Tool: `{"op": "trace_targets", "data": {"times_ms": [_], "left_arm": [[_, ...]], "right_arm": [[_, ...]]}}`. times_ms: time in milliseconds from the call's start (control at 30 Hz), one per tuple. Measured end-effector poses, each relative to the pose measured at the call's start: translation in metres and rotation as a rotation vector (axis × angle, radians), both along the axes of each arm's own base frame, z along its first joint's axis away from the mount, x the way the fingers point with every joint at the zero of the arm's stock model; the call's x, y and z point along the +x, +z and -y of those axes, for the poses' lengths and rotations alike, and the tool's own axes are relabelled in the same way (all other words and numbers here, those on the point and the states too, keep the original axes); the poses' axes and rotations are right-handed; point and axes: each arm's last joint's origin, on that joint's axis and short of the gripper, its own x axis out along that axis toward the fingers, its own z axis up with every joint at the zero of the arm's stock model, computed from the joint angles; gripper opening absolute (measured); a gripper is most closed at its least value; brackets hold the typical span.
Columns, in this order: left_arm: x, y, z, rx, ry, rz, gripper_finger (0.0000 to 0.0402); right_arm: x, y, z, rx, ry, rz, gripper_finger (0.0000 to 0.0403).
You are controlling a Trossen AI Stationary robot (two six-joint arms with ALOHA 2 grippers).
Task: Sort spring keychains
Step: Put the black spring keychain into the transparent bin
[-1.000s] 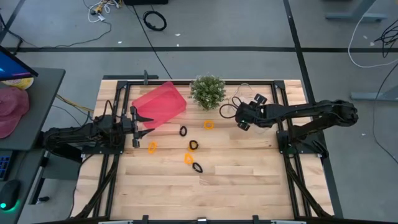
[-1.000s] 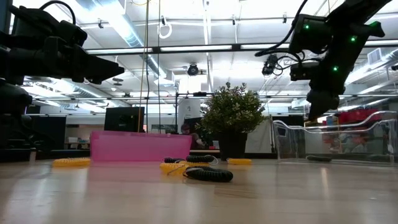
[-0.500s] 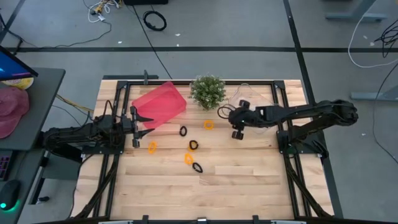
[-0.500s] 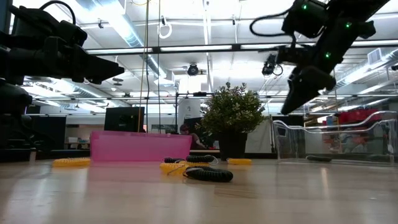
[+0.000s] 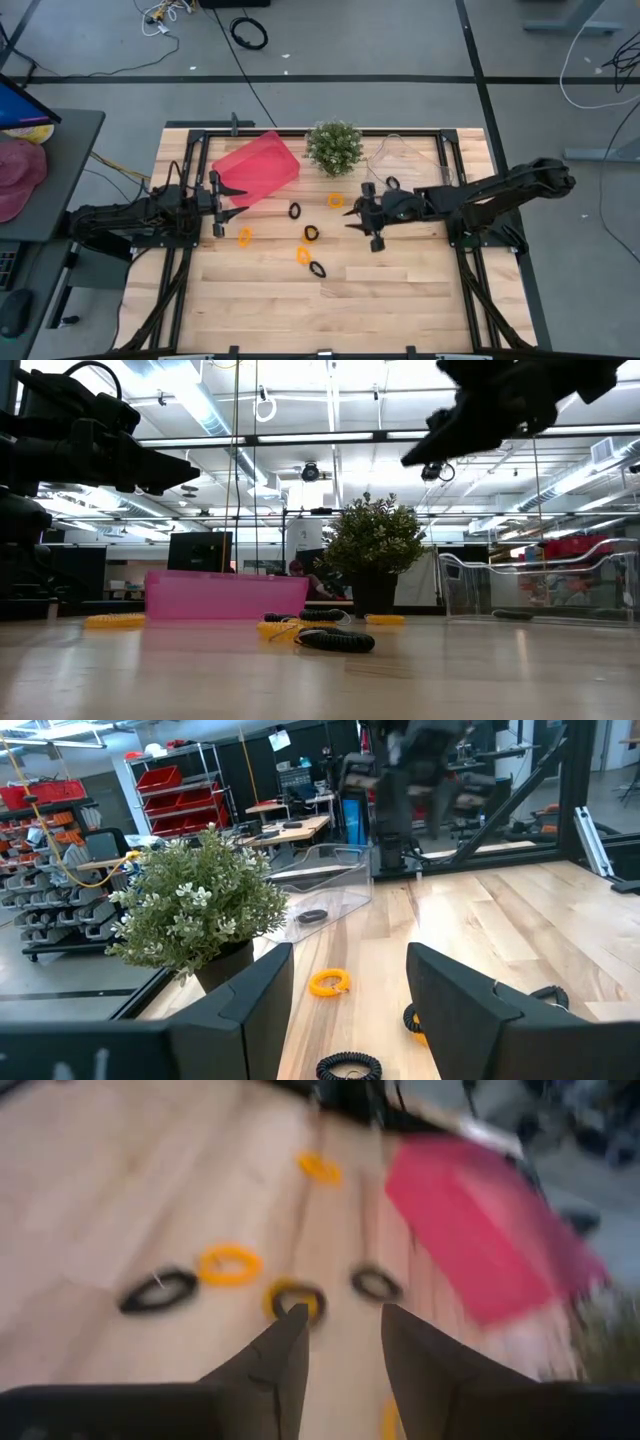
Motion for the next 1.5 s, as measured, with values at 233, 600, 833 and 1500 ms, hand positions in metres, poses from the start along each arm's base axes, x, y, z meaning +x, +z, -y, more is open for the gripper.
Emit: {"op": "trace_targets", "data": {"times_ms": [233,600,833,1500], "left_arm": [[0.000,0.000,0.000,0.000,0.000,-0.001,0.0200],[0.000,0.001,0.000,0.000,0.000,0.007,0.0200],[0.000,0.001,0.000,0.000,0.000,0.007,0.0200],[0.000,0.001,0.000,0.000,0.000,0.007,0.0200]], "right_arm": [[0.010,0.000,-0.030,0.006,0.106,0.110,0.0133],[0.030,-0.025,-0.056,0.105,0.110,0.024,0.0133],[0.054,-0.044,-0.085,0.128,0.114,-0.150,0.0133],[0.094,-0.136,-0.094,0.232,0.035,-0.286,0.0133]]}}
